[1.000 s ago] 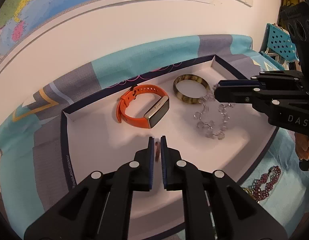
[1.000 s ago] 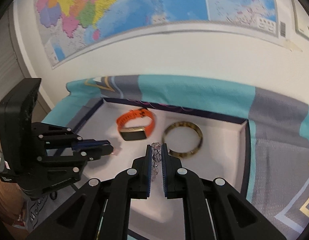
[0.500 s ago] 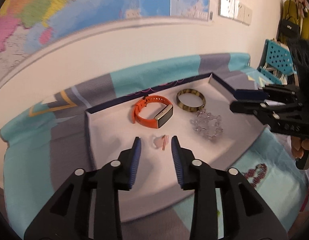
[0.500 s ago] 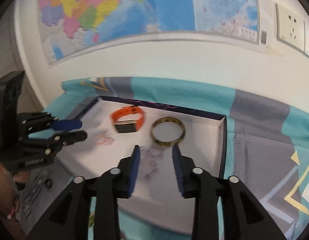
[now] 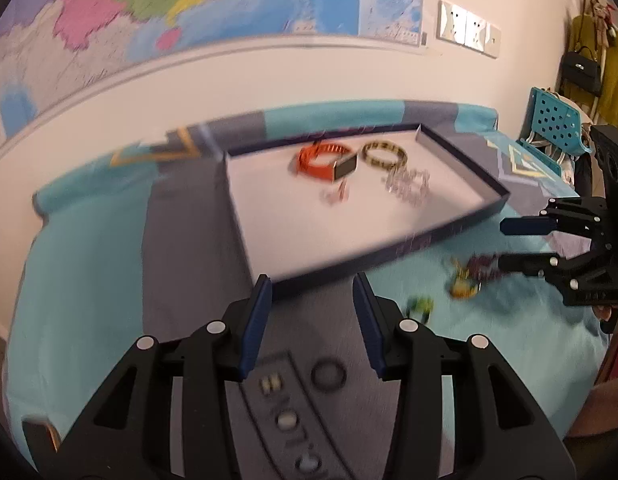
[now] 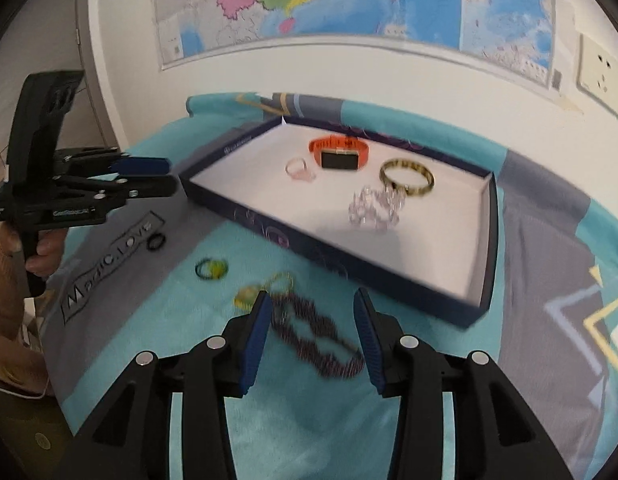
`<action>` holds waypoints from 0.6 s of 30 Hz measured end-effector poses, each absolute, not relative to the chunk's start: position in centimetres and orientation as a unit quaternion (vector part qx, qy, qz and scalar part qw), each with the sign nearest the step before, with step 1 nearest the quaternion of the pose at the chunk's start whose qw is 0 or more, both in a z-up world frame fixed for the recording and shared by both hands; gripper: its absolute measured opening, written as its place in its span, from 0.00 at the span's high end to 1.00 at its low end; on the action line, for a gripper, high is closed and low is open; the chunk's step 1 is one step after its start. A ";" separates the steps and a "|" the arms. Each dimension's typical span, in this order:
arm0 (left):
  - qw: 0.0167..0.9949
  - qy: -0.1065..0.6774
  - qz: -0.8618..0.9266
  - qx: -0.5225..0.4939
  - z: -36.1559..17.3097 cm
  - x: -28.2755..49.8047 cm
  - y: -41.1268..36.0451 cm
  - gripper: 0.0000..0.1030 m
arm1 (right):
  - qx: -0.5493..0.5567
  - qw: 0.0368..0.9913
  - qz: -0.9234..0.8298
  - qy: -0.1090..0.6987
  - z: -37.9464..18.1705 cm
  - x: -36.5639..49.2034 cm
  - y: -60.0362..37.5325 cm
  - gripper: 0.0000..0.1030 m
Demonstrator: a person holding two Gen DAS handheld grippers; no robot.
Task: Organize jewelry
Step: 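Move the left tool to the black ring while the right tool approaches the dark beaded necklace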
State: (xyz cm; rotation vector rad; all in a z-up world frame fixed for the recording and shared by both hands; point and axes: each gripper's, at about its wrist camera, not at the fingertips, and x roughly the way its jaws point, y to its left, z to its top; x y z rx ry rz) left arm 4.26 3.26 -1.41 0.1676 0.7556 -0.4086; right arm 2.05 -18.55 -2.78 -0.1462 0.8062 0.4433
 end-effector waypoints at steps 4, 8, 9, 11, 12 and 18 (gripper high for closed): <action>0.903 0.380 -0.186 0.076 -2.5 3.0 4.3 0.59 | -0.072 0.890 0.204 0.400 -3.6 1.7 -18.8 0.58; 0.900 0.390 -0.179 0.073 -3.3 2.4 4.7 0.57 | -0.079 0.890 0.191 0.407 -4.2 1.8 -18.8 0.54; 0.900 0.392 -0.179 0.074 -3.4 2.2 4.8 0.57 | -0.079 0.890 0.189 0.408 -4.3 1.8 -18.8 0.54; 0.899 0.393 -0.180 0.076 -3.6 2.0 4.7 0.57 | -0.081 0.889 0.182 0.413 -4.5 2.1 -18.7 0.54; 0.898 0.393 -0.181 0.078 -3.7 2.0 4.7 0.56 | -0.083 0.887 0.180 0.416 -4.7 2.2 -18.6 0.54; 0.891 0.406 -0.184 0.087 -4.5 2.0 4.4 0.54 | -0.083 0.884 0.180 0.423 -5.0 2.4 -18.5 0.54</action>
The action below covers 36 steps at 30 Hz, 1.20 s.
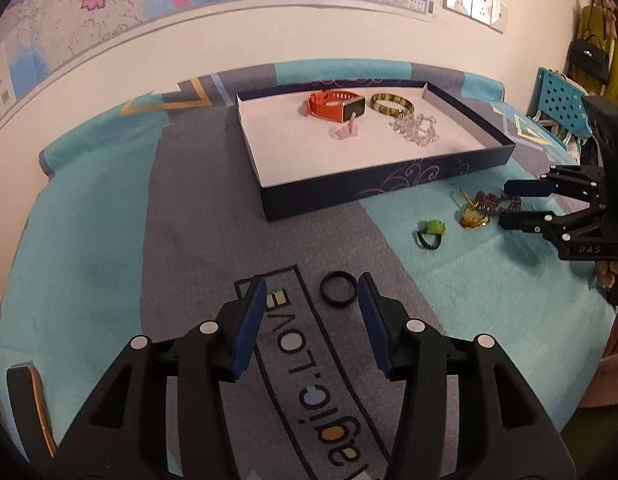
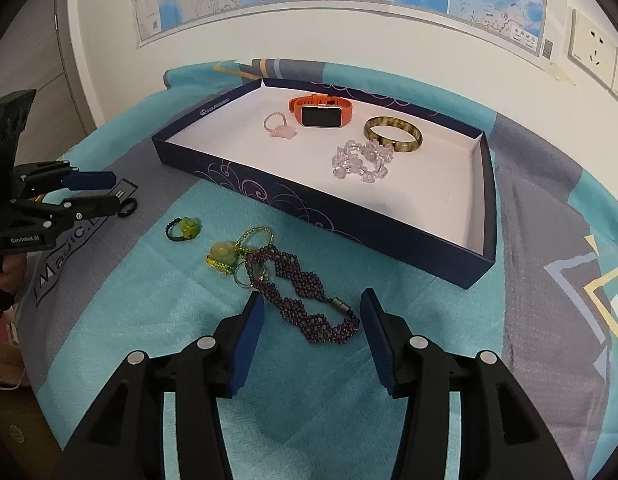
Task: Organize jewelry
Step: 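Move the left tool to the black ring while the right tool approaches the dark beaded necklace, then grasp the black ring with the left tool while the right tool grasps the beaded necklace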
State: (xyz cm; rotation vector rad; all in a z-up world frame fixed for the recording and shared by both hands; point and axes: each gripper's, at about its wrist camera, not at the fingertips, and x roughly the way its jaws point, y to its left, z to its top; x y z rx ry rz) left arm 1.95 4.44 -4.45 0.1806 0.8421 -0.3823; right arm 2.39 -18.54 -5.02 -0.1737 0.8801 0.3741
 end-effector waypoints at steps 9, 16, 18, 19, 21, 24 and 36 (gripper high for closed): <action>0.879 0.422 -0.201 0.091 -5.1 2.2 3.4 0.60 | -0.075 0.882 0.192 0.423 -4.9 2.0 -18.3 0.79; 0.877 0.421 -0.215 0.089 -5.2 1.9 2.6 0.78 | -0.044 0.881 0.201 0.426 -4.7 1.8 -18.6 0.92; 0.877 0.419 -0.220 0.085 -5.1 1.8 2.7 0.78 | -0.026 0.882 0.207 0.422 -4.4 1.6 -18.9 0.93; 0.876 0.419 -0.224 0.080 -5.1 1.7 2.7 0.78 | -0.015 0.883 0.210 0.419 -4.1 1.4 -19.2 0.93; 0.877 0.418 -0.225 0.077 -5.0 1.7 2.8 0.78 | 0.003 0.886 0.215 0.411 -3.6 1.2 -19.6 0.94; 0.877 0.418 -0.227 0.069 -4.9 1.6 3.0 0.78 | 0.024 0.890 0.221 0.398 -2.6 0.9 -20.3 0.95; 0.884 0.401 -0.231 0.057 -3.6 1.4 2.9 0.78 | 0.042 0.898 0.222 0.377 -1.2 0.6 -21.1 0.97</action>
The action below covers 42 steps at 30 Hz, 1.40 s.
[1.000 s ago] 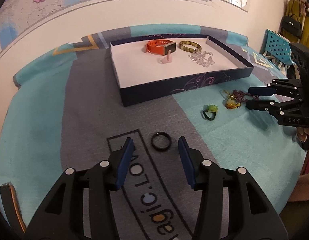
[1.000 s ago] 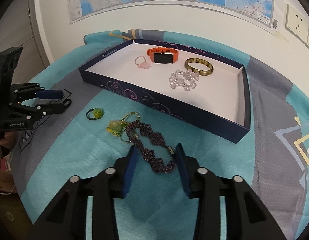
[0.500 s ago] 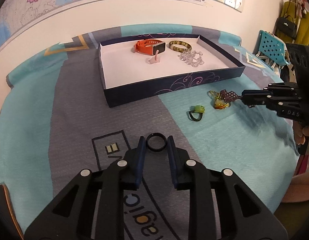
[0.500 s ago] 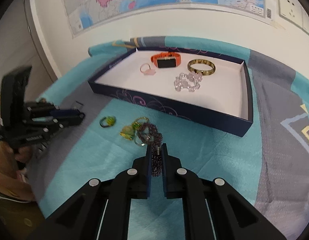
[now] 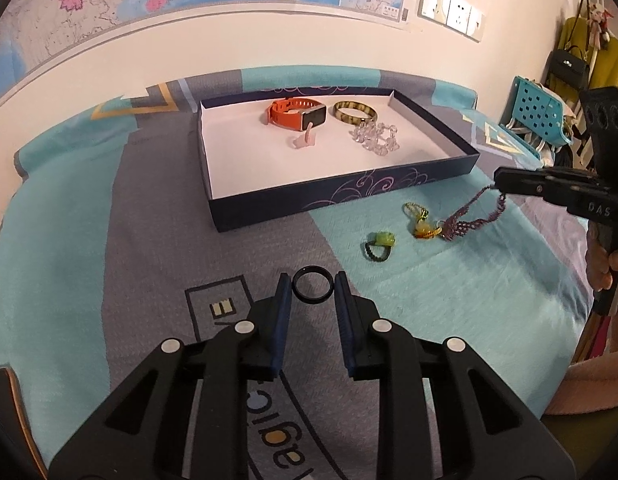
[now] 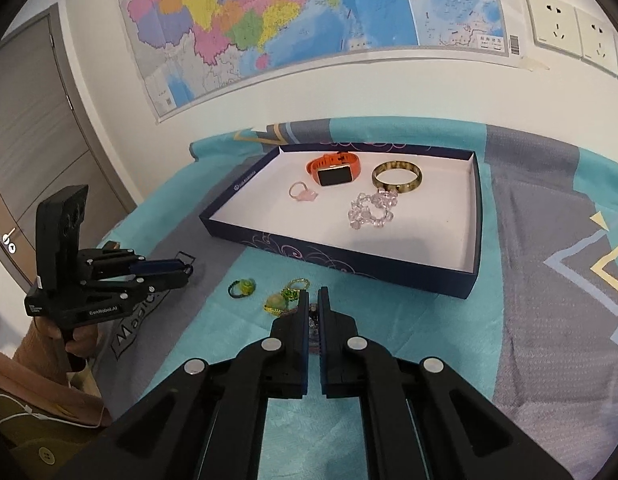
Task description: Organize jewelry
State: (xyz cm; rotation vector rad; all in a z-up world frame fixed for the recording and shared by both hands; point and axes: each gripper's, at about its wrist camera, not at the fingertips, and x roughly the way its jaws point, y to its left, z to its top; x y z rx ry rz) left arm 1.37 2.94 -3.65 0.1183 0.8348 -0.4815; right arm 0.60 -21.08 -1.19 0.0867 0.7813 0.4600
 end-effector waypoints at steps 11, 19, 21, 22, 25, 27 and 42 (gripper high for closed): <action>0.889 0.389 -0.235 0.047 -2.8 1.4 2.9 0.78 | 0.047 0.910 0.226 0.344 0.8 0.5 -21.4 0.97; 0.895 0.374 -0.238 0.050 -1.8 1.9 2.1 0.78 | 0.042 0.915 0.226 0.331 1.7 0.9 -21.3 0.97; 0.895 0.371 -0.241 0.051 -1.6 2.1 1.7 0.78 | 0.042 0.915 0.227 0.330 1.8 1.0 -21.2 0.97; 0.895 0.370 -0.242 0.052 -1.5 2.1 1.5 0.78 | 0.041 0.915 0.229 0.329 1.8 1.1 -21.1 0.97; 0.895 0.368 -0.246 0.055 -1.4 2.1 1.0 0.78 | 0.037 0.916 0.230 0.328 1.9 1.1 -20.8 0.97; 0.896 0.365 -0.248 0.057 -1.2 2.1 0.8 0.78 | 0.033 0.917 0.227 0.327 1.9 1.2 -20.6 0.97; 0.895 0.362 -0.252 0.060 -0.9 2.2 0.4 0.78 | 0.019 0.906 0.232 0.352 1.0 1.6 -20.3 0.98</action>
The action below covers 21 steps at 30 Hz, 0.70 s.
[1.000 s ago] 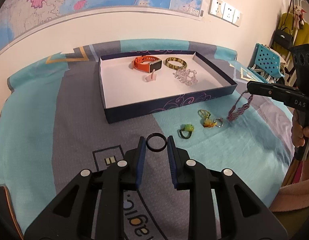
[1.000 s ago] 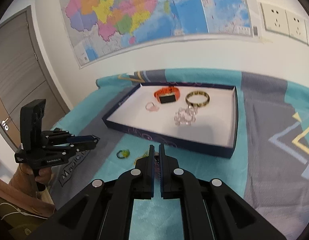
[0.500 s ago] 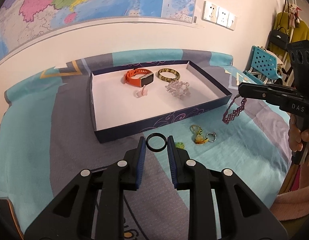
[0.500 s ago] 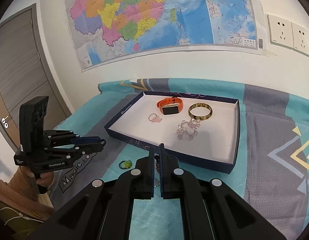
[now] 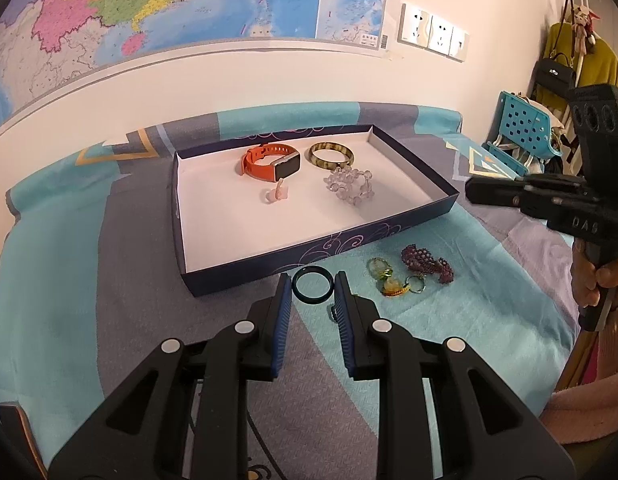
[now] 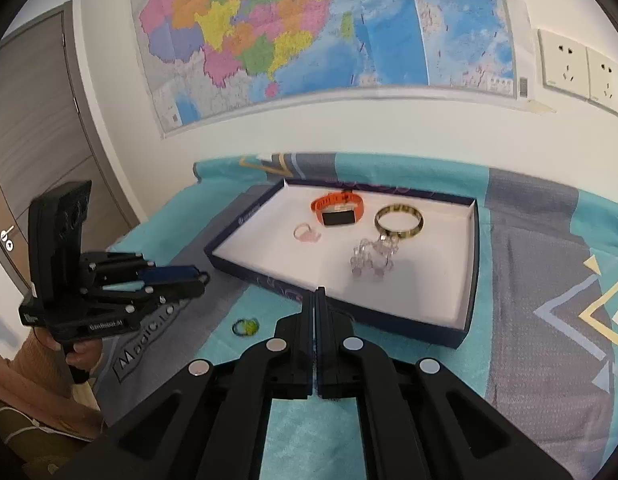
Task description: Organize jewelry
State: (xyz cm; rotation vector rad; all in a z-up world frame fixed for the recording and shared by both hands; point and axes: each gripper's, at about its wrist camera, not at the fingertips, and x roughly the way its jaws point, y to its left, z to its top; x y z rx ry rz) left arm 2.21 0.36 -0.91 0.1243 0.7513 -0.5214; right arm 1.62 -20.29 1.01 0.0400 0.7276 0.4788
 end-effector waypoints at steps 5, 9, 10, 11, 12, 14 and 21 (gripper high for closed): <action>0.894 0.367 -0.252 0.056 -1.1 2.2 0.4 0.78 | -0.010 0.890 0.211 0.404 -2.4 2.4 -19.9 0.66; 0.892 0.372 -0.252 0.057 -1.4 2.3 0.3 0.78 | -0.013 0.877 0.206 0.435 -4.6 3.2 -19.8 0.66; 0.891 0.373 -0.252 0.057 -1.5 2.3 0.3 0.78 | -0.012 0.875 0.207 0.438 -4.9 3.3 -19.8 0.66; 0.891 0.373 -0.253 0.057 -1.5 2.3 0.3 0.78 | -0.014 0.874 0.207 0.439 -5.0 3.3 -19.6 0.66; 0.890 0.374 -0.253 0.057 -1.6 2.3 0.3 0.78 | -0.021 0.876 0.205 0.436 -5.0 3.3 -19.5 0.67; 0.890 0.376 -0.253 0.056 -1.7 2.4 0.2 0.78 | -0.033 0.875 0.205 0.437 -5.1 3.2 -19.2 0.85; 0.889 0.376 -0.254 0.056 -1.8 2.3 0.1 0.78 | -0.014 0.879 0.214 0.425 -4.1 3.0 -19.6 0.97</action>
